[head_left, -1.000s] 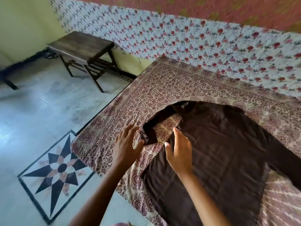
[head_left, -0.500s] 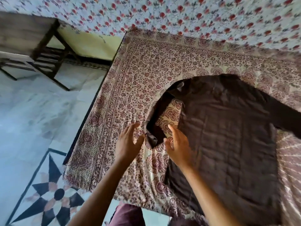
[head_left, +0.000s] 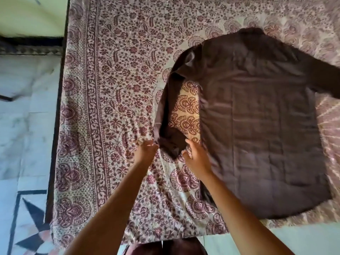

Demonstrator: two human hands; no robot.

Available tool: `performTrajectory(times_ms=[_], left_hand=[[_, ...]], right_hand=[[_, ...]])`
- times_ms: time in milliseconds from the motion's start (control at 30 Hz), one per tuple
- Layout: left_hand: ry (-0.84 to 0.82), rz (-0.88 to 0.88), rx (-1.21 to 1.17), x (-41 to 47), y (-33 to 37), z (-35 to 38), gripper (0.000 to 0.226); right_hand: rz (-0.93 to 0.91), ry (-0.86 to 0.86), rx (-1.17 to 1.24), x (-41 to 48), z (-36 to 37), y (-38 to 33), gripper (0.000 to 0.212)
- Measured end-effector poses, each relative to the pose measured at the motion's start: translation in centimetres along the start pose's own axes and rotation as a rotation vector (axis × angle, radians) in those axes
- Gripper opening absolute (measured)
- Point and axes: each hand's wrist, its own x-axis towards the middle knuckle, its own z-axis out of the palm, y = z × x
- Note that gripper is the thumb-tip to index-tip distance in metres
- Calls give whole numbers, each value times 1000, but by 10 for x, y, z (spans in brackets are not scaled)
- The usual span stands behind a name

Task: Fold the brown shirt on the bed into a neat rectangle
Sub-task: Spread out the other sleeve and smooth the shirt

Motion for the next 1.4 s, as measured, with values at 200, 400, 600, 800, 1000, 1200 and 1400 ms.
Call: performTrajectory(times_ms=[200, 400, 600, 800, 1000, 1200, 1400], left_hand=[[-150, -199, -335, 32, -2, 15, 39], [-93, -258, -543, 42, 10, 4, 27], [100, 31, -509, 29, 10, -64, 25], [158, -64, -704, 21, -27, -141, 22], [681, 25, -919, 56, -46, -198, 22], [938, 75, -535, 119, -39, -219, 14], [756, 98, -314, 182, -49, -234, 30]], right_hand=[[206, -186, -89, 50, 23, 2, 66], [493, -303, 501, 57, 15, -15, 23], [362, -306, 720, 42, 24, -73, 17], [249, -330, 905, 58, 87, -165, 23], [-29, -314, 537, 69, 130, -203, 34], [-350, 163, 123, 127, 122, -177, 7], [-439, 243, -257, 201, 111, -149, 50]])
